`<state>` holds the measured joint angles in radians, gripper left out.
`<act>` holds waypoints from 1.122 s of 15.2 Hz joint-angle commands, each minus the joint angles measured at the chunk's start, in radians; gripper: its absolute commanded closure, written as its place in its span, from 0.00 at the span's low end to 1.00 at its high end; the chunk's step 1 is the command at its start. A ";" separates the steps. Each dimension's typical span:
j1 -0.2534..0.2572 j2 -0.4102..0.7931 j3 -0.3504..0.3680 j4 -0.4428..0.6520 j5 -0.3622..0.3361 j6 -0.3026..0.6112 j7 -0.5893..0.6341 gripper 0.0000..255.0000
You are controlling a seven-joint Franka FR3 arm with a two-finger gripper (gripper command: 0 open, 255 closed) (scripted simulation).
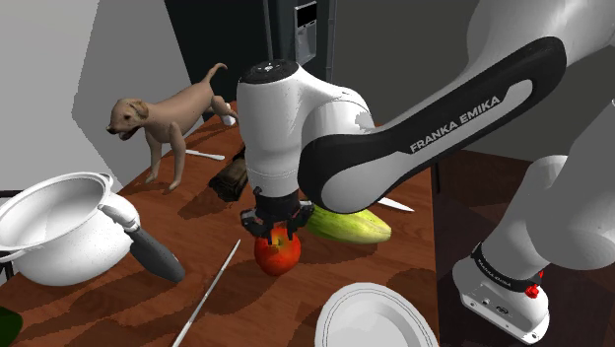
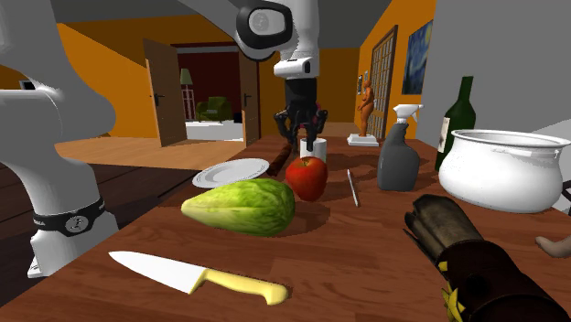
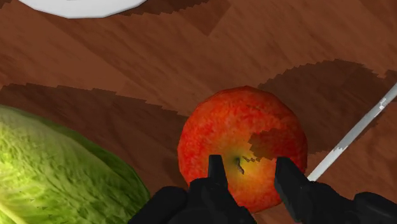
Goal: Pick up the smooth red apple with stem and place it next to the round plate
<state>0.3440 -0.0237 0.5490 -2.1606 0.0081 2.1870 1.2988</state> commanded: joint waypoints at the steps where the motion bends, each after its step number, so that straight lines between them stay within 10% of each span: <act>1: 0.000 0.000 0.000 0.000 0.000 0.000 0.000 0.00; 17: -0.002 -0.061 -0.008 0.072 0.035 -0.124 -0.026 0.00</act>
